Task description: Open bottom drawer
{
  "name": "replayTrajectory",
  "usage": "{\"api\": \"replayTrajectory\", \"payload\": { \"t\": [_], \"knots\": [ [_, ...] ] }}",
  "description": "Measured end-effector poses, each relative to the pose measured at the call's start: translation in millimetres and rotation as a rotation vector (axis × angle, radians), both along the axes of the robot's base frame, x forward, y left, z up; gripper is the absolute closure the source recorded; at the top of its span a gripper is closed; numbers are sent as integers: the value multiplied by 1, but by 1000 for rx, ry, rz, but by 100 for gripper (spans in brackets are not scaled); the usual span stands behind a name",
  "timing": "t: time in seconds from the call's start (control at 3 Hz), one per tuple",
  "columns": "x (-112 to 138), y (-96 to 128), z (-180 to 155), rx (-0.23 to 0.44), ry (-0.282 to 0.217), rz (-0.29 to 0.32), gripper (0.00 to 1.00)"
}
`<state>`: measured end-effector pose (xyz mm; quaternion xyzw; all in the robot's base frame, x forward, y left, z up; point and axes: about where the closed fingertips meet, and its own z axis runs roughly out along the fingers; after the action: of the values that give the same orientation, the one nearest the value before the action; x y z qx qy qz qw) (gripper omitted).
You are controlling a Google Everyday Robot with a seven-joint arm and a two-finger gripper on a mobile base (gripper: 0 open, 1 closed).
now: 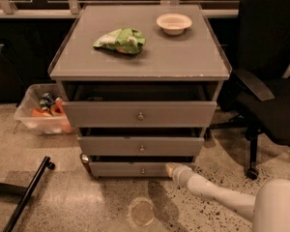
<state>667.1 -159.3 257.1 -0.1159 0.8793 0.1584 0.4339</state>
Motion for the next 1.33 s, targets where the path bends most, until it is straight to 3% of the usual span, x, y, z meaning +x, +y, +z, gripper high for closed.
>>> {"api": "replayTrajectory", "payload": {
  "t": [0.67, 1.33],
  "knots": [
    [44, -2, -21, 35, -45, -48, 100],
    [76, -4, -44, 49, -54, -111, 100]
  ]
}}
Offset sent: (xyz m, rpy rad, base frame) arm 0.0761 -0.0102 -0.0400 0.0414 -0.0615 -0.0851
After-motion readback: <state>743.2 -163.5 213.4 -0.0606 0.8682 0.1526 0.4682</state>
